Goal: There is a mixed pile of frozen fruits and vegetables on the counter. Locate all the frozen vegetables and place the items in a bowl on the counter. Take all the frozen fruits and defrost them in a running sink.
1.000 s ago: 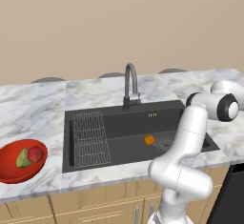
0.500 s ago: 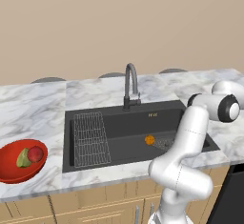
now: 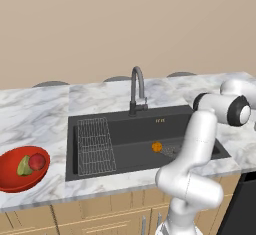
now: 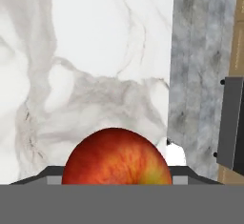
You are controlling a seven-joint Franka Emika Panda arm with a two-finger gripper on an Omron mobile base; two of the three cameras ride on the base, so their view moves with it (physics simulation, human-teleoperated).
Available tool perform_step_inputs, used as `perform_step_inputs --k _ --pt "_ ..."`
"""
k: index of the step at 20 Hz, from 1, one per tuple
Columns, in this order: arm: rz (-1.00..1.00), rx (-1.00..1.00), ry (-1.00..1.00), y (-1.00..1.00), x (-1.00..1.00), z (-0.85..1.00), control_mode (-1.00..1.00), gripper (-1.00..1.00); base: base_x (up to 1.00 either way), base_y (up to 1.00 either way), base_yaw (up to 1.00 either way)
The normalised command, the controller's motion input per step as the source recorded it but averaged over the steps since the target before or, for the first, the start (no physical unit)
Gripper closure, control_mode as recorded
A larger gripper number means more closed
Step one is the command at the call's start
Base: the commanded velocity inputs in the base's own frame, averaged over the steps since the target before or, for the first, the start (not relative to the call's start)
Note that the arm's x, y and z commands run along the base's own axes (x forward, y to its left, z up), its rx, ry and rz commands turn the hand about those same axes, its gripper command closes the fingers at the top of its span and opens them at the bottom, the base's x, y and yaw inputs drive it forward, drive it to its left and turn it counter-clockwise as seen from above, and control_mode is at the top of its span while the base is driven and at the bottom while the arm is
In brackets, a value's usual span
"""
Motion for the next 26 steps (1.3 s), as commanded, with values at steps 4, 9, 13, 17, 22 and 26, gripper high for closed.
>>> perform_step_inputs --k 4,9,13,17,22,26 --pt "0.18 0.03 -0.14 0.70 -0.30 0.31 -1.00 1.00 0.00 0.00 0.00" --pt "0.25 0.08 -0.13 0.72 -0.07 0.01 -1.00 1.00 0.00 0.00 0.00" --pt "0.23 0.07 -0.14 0.74 0.00 0.02 -1.00 1.00 0.00 0.00 0.00" --pt "0.19 0.06 -0.13 0.50 0.07 0.17 -1.00 1.00 0.00 0.00 0.00" --pt "0.13 -0.03 0.00 0.38 0.45 0.17 -1.00 1.00 0.00 0.00 0.00" --pt "0.15 -0.13 0.21 0.42 0.45 0.16 -1.00 1.00 0.00 0.00 0.00"
